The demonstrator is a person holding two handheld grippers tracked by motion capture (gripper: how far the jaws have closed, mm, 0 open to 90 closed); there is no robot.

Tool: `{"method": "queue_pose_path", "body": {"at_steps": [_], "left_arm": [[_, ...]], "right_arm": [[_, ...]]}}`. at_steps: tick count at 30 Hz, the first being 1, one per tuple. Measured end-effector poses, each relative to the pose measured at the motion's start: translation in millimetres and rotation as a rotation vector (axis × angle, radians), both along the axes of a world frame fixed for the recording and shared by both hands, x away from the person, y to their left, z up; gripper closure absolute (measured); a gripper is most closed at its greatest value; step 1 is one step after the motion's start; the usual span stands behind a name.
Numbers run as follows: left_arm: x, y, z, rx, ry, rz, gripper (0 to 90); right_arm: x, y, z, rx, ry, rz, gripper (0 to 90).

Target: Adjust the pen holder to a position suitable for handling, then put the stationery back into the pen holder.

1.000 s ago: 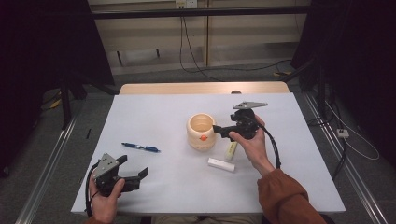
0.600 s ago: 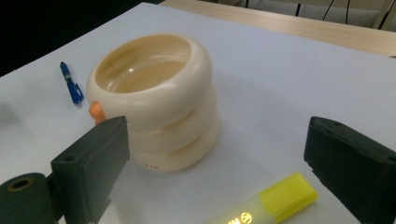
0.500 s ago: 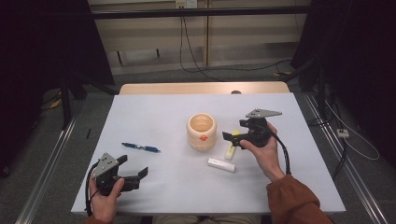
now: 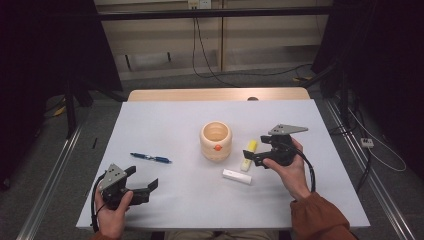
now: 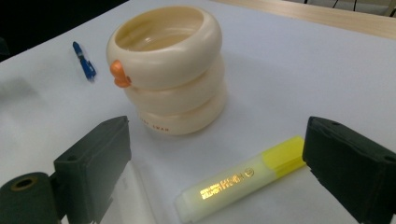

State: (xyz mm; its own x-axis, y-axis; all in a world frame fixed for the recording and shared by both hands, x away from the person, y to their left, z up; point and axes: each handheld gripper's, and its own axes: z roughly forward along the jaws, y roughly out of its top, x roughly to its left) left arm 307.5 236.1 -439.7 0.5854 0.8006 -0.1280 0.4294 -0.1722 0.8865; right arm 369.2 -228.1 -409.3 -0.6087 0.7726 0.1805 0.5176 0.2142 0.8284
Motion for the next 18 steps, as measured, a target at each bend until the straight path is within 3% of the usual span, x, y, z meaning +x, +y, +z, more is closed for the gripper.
{"method": "queue_pose_path", "body": {"at_steps": [11,18], "left_arm": [[1.5,2.1,-1.6,-0.009,0.009,0.000,5.2],[-0.8,-1.1,0.6,0.000,-0.002,-0.004,5.2]], "right_arm": [[-7.5,-6.4,-0.3,-0.068,0.046,0.050,9.0],[-12.9,-4.8,2.1,-0.110,0.078,0.128,13.5]]}}
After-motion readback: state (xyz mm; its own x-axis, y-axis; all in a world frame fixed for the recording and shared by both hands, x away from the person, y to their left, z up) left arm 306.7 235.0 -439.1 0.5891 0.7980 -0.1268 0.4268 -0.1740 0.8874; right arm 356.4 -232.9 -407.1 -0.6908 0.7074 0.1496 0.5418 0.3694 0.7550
